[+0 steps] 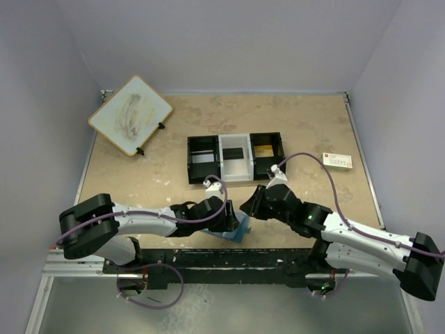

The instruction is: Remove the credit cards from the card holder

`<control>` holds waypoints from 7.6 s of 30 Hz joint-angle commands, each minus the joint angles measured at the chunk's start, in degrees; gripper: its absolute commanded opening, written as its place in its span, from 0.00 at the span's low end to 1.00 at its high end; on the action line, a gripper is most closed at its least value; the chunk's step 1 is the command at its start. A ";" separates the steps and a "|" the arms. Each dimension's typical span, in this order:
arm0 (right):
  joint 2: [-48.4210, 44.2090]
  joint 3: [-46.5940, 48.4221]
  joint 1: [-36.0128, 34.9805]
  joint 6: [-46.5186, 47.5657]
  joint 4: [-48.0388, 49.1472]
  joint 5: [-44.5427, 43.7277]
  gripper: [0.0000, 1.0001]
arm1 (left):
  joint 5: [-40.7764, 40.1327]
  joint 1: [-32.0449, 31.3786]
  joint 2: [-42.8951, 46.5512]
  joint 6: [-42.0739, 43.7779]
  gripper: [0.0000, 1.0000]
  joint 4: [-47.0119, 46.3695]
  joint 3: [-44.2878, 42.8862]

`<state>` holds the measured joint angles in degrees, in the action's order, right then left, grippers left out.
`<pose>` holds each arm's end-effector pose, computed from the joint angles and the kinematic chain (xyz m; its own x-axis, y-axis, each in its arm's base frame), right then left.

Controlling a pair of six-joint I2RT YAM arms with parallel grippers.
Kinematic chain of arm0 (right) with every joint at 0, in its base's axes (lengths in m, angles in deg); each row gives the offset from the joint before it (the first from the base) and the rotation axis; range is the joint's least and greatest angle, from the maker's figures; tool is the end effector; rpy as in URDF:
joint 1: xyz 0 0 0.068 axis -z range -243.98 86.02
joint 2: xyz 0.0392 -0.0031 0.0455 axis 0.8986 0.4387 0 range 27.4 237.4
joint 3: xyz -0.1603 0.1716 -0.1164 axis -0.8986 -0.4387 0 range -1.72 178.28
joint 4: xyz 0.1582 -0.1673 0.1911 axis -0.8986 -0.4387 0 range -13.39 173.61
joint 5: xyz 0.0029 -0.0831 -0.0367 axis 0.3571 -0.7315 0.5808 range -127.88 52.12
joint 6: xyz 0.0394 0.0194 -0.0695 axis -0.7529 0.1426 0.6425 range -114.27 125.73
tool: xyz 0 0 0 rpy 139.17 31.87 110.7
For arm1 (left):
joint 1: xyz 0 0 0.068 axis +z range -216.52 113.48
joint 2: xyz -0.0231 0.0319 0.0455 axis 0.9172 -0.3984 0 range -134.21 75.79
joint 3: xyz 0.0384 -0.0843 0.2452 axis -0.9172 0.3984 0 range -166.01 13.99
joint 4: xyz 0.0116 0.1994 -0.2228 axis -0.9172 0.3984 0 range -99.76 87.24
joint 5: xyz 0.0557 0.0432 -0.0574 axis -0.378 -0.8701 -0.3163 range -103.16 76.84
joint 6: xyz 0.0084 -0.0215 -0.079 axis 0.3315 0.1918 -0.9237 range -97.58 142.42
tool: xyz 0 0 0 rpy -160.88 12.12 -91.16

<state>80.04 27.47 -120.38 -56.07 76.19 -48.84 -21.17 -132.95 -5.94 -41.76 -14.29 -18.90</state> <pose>0.1639 0.2220 0.1822 -0.7753 0.3966 -0.4915 -0.0935 0.6977 0.7103 0.1372 -0.2894 0.0875 -0.9028 -0.1598 -0.3993 0.1266 0.7886 -0.6017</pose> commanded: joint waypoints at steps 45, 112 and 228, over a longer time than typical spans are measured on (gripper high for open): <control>8.69 -17.19 0.06 -1.42 20.37 3.60 0.19 | -14.08 -0.78 14.73 4.99 0.58 11.29 3.87; 8.25 -15.96 0.06 -0.25 23.09 5.09 0.22 | -9.11 -4.39 2.88 3.51 0.56 3.14 -2.55; 10.47 -19.37 0.05 -5.30 25.39 3.91 0.25 | -7.40 -6.07 0.57 1.14 0.51 -4.47 -0.02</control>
<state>92.41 9.68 -120.20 -59.98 105.87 -42.19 -33.06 -138.55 -4.32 -39.05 -15.30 -17.67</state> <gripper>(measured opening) 0.240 0.525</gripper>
